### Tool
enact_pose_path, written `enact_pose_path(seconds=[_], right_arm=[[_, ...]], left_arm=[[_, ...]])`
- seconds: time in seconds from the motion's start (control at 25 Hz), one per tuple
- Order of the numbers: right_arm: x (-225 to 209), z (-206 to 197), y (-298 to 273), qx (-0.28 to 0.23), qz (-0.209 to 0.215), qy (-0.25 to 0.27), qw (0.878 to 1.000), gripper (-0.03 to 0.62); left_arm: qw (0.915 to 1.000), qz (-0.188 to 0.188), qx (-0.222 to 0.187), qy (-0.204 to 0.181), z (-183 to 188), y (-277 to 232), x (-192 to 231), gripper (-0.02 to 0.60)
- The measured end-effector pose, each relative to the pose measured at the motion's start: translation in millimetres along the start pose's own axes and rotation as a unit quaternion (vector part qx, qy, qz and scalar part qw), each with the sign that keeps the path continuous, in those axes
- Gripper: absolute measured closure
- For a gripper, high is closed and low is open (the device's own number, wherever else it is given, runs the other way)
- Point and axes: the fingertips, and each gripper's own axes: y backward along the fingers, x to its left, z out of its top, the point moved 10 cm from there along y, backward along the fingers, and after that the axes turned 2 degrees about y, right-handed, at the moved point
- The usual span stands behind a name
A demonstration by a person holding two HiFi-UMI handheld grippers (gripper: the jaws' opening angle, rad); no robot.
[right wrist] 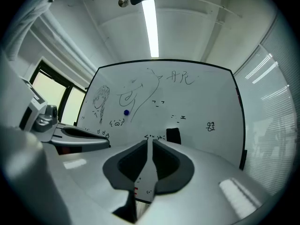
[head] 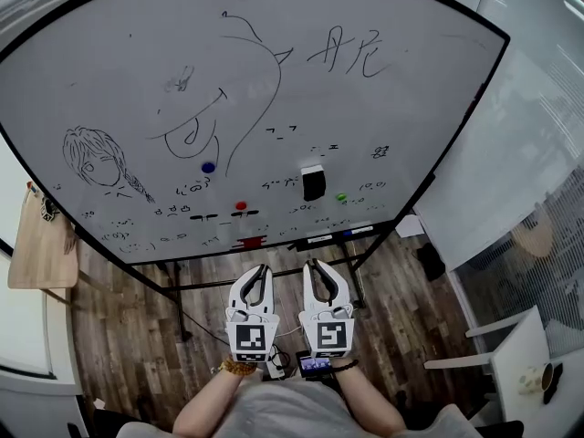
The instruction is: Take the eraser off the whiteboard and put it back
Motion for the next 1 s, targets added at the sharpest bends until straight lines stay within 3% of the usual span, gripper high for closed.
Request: enact_pose_path(seconds=[0.12,1.0], right_arm=[[3,-2,12,0.005,0.001,0.002,1.0,0.58],[-13,-1,49,0.01,-0.014,0.005,1.0,0.582]], left_arm=[[1.0,-0.003,0.001,-0.002,1,6,-10,0.574],[0.9993,-0.037,-0.003,-0.003,1,12,-50,0.574]])
